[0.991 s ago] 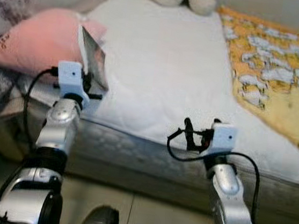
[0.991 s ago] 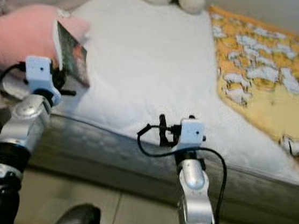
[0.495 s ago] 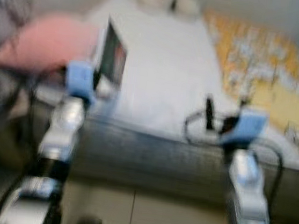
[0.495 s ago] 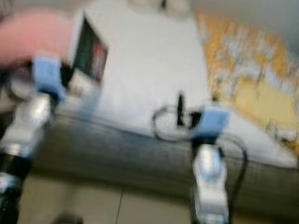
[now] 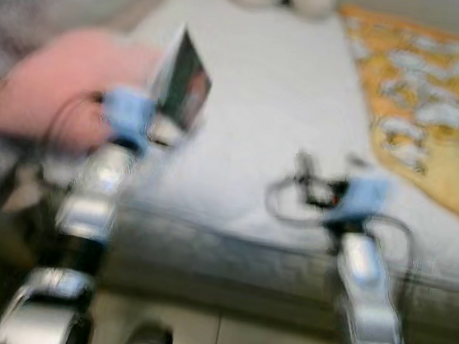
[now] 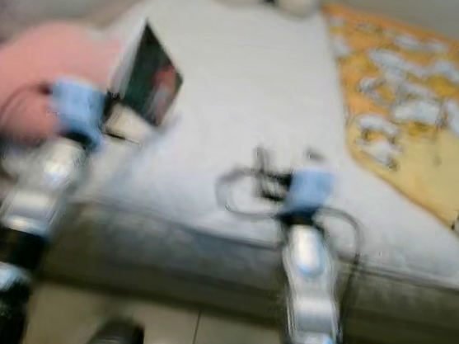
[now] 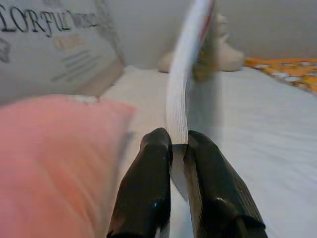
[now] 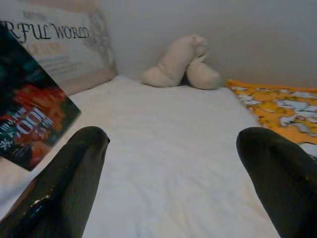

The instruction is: Clean up the room

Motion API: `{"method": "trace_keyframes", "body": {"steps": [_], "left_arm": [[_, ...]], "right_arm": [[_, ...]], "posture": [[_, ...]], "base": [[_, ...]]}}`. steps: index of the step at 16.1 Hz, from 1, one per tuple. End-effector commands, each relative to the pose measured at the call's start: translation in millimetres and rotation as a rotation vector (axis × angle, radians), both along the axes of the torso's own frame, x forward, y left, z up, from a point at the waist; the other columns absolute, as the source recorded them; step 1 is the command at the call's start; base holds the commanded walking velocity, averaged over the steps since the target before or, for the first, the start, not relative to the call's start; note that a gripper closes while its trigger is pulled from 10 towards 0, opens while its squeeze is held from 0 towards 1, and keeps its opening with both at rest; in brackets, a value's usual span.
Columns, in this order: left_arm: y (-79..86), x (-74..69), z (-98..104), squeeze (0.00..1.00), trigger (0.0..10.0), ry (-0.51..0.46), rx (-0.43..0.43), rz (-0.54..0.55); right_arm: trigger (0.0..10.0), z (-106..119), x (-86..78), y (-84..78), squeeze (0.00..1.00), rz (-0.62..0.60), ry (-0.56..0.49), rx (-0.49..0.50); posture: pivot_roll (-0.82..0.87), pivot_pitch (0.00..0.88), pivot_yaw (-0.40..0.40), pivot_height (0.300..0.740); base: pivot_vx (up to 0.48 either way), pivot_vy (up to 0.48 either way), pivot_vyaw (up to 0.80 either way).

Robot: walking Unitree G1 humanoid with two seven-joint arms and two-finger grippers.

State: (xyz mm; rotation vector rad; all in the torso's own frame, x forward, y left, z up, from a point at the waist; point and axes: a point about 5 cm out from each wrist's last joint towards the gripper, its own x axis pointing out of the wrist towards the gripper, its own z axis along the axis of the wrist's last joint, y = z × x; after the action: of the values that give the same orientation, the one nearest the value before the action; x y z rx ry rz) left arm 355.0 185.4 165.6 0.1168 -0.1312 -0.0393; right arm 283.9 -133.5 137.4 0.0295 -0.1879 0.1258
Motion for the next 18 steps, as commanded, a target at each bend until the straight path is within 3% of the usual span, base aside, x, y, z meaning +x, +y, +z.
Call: {"method": "trace_keyframes", "body": {"steps": [1,3,6,11,18], "left_arm": [[-17.7,4.9,18.0,0.00,10.0,-0.069,-0.011,-0.052],[-17.4,8.2,24.8,0.00,10.0,-0.081,-0.025,-0.053],[-17.3,11.8,30.3,0.00,10.0,-0.087,-0.036,-0.056],[-25.5,10.8,25.5,0.00,10.0,-0.069,-0.001,-0.074],[-32.7,21.1,24.9,0.00,10.0,-0.037,-0.014,-0.098]], "right_arm": [[10.0,-3.2,-0.5,-15.5,0.00,-0.040,0.023,-0.013],[10.0,-8.9,3.9,-13.7,0.00,-0.039,0.079,-0.051],[10.0,-6.2,5.5,-10.2,0.00,-0.014,0.073,-0.003],[10.0,-4.2,5.7,-10.7,0.00,-0.017,0.049,0.003],[10.0,-12.9,7.1,-12.7,0.00,-0.035,0.095,-0.007]], "posture": [[0.03,0.000,-0.047,0.695],[0.03,0.000,-0.050,0.695],[0.03,0.000,-0.051,0.700],[0.04,0.000,-0.049,0.738],[0.03,0.000,-0.052,0.740]], "base": [[0.480,0.000,0.00],[0.480,0.000,0.00],[0.000,0.000,-0.15],[0.000,0.000,0.00],[0.000,0.000,0.00]]}}
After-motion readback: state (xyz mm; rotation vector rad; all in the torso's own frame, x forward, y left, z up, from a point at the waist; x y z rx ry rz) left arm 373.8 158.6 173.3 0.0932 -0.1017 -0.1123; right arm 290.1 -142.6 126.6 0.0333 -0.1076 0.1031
